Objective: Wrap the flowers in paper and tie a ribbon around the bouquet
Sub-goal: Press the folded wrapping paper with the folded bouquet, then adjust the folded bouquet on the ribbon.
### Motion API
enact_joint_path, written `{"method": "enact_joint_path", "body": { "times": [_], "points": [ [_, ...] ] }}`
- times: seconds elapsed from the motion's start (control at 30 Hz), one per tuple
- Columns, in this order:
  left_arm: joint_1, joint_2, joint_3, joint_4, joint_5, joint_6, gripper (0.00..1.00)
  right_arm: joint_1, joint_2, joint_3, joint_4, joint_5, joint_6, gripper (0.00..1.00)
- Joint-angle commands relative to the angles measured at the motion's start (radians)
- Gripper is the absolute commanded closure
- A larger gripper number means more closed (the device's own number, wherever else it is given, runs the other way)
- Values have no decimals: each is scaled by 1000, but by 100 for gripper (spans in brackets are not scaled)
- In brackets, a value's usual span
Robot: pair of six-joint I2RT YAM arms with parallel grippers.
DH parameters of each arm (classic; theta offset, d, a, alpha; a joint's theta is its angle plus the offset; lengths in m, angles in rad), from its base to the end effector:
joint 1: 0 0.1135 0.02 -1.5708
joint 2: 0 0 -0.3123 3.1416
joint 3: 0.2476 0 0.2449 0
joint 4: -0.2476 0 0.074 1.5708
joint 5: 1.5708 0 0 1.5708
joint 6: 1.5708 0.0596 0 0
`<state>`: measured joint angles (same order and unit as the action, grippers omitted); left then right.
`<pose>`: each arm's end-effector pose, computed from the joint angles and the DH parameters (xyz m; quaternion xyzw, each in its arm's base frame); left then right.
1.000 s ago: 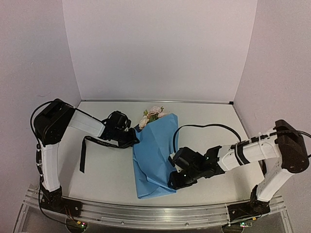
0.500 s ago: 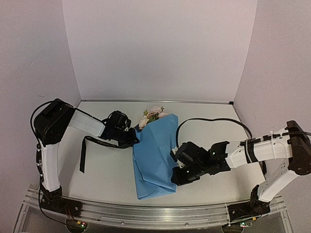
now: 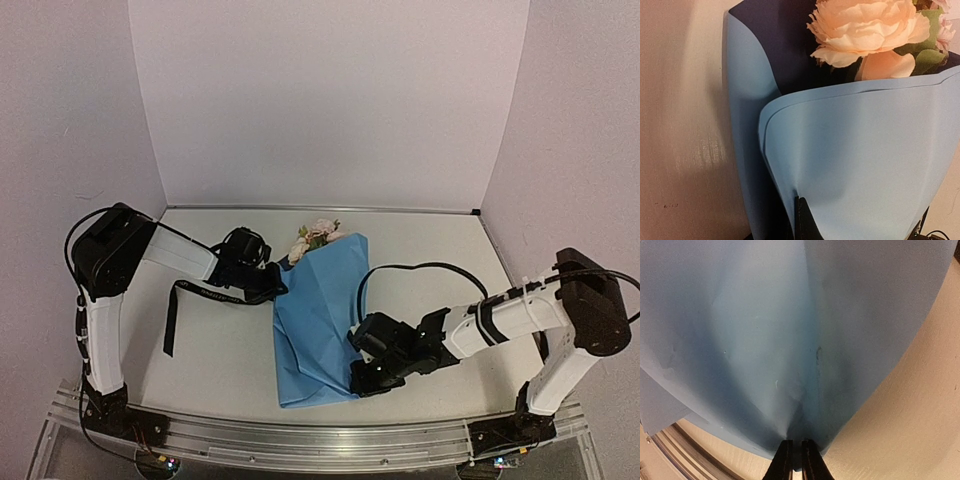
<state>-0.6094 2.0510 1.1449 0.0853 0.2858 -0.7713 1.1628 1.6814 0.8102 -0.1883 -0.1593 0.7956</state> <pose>0.3572 -0.2699 0.1446 -0.0225 0.9222 -0.3330 0.1951 0.1176 0.2959 0.1650 -0.1959 0.9446 0.2522 0.0767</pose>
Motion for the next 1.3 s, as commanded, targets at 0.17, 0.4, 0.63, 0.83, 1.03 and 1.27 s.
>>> {"method": "enact_joint_path", "body": {
  "times": [0.17,0.4,0.63,0.83,1.03,1.27],
  "points": [
    [3,-143,23,-134,-55,59,68,14,58,8,-52,-8,32,90],
    [1,-350,-69,-202,-87,40,60,15,84,24,-54,-17,38,90],
    [-91,-452,-155,-237,-68,-18,63,17,106,45,-65,-23,44,91],
    [-147,-553,-244,-191,-38,-82,65,20,117,57,-75,-24,45,91],
    [-303,-427,-197,-147,21,-119,73,25,129,68,-84,-22,47,91],
    [-396,-269,-152,-106,114,-149,82,26,137,83,-101,-17,42,91]
  ]
}}
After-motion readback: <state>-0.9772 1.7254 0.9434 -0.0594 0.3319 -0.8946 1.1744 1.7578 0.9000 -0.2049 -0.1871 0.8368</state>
